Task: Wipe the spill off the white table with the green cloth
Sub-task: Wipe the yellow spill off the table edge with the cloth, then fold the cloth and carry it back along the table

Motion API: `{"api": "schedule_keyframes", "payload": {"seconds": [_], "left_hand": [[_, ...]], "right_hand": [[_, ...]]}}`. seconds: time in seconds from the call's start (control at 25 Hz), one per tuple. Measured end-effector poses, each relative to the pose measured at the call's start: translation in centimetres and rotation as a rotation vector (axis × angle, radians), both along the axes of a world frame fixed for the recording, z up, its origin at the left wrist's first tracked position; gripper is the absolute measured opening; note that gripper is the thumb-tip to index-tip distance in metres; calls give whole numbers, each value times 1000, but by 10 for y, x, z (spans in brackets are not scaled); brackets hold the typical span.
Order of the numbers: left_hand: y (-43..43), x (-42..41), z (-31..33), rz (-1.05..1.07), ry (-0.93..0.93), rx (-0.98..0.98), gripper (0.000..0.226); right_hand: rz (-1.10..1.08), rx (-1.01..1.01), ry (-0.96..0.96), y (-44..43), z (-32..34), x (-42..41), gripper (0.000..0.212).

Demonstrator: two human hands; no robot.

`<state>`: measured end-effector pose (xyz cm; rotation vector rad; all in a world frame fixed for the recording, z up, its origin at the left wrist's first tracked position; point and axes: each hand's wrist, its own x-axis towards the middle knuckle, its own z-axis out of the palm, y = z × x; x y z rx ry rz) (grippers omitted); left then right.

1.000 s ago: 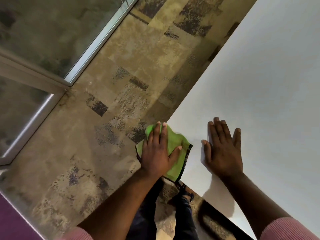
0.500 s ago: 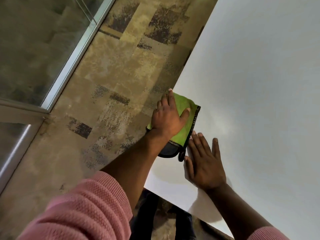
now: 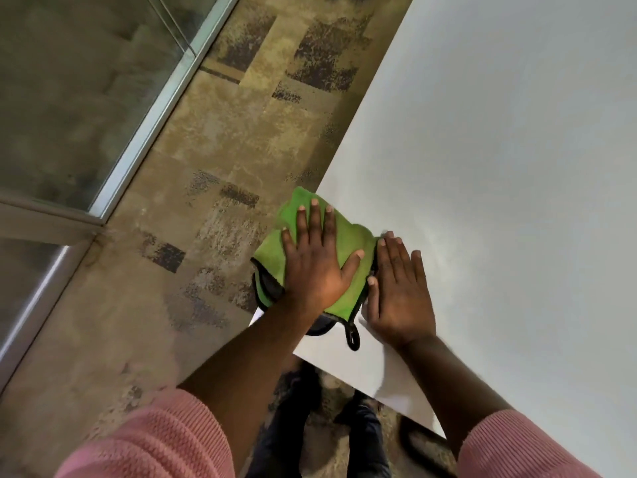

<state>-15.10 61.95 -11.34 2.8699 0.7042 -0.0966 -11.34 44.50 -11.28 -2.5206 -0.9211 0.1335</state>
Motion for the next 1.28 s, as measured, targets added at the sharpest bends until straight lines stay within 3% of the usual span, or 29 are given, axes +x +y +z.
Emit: {"api": "schedule_keyframes", "payload": {"seconds": [0.32, 0.56, 0.76, 0.92, 1.08, 1.28], "left_hand": [[-60, -104, 9, -165, 64, -23, 93], [-63, -176, 19, 221, -25, -139, 80], [-47, -192, 36, 293, -125, -153, 66], [-47, -180, 39, 319, -103, -147, 51], [-40, -175, 43, 341, -93, -156, 37], [-29, -170, 53, 243, -62, -120, 18]], "right_hand": [[87, 12, 137, -8, 26, 4, 56], [539, -48, -15, 5, 43, -8, 44], [687, -291, -3, 19, 59, -5, 54], [650, -344, -104, 18, 62, -5, 53], [586, -256, -221, 21, 58, -13, 47], [534, -220, -253, 18, 70, -21, 37]]}}
